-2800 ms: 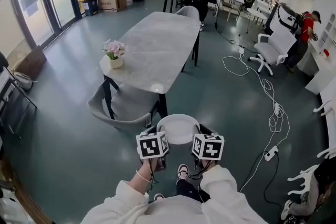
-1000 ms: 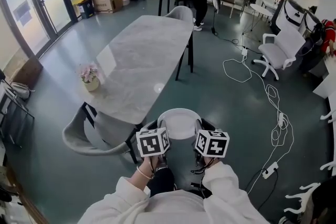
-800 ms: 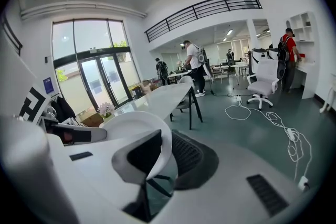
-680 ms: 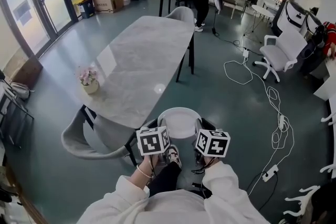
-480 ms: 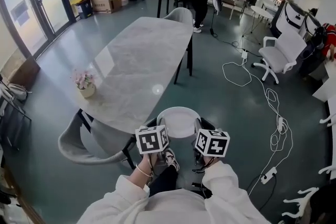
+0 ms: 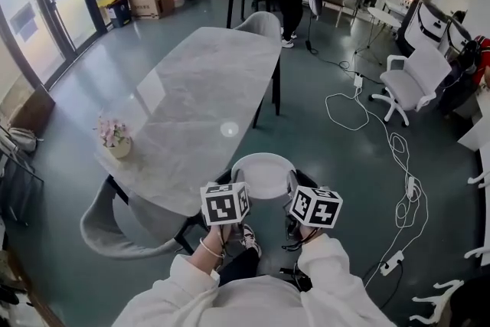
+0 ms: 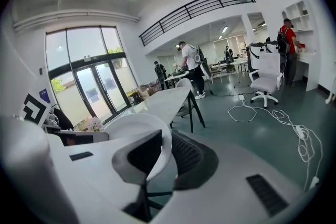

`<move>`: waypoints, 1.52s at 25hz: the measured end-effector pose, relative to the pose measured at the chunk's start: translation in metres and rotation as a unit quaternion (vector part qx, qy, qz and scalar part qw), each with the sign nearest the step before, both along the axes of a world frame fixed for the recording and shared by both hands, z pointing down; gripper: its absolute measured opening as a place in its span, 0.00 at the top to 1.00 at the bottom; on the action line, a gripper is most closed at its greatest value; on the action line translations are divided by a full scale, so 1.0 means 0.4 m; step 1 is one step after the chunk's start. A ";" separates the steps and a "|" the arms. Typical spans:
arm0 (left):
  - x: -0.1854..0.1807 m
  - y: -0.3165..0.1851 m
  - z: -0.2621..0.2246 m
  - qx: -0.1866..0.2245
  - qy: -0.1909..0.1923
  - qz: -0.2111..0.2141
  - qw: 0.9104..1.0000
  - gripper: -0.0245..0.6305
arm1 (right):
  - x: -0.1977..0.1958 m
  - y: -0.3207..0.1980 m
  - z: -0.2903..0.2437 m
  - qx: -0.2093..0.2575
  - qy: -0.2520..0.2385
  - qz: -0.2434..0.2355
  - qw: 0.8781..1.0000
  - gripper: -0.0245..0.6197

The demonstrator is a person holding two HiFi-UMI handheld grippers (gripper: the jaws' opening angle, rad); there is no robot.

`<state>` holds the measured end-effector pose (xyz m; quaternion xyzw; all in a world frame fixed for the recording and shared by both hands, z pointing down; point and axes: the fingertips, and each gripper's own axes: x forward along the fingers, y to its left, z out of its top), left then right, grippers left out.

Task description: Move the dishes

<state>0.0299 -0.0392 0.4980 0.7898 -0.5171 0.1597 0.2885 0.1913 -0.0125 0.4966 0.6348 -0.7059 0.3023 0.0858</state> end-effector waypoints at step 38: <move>-0.072 -0.556 -0.002 -0.006 0.044 -0.065 0.997 0.85 | -0.068 -0.600 -0.046 0.003 0.026 -0.062 0.998 0.80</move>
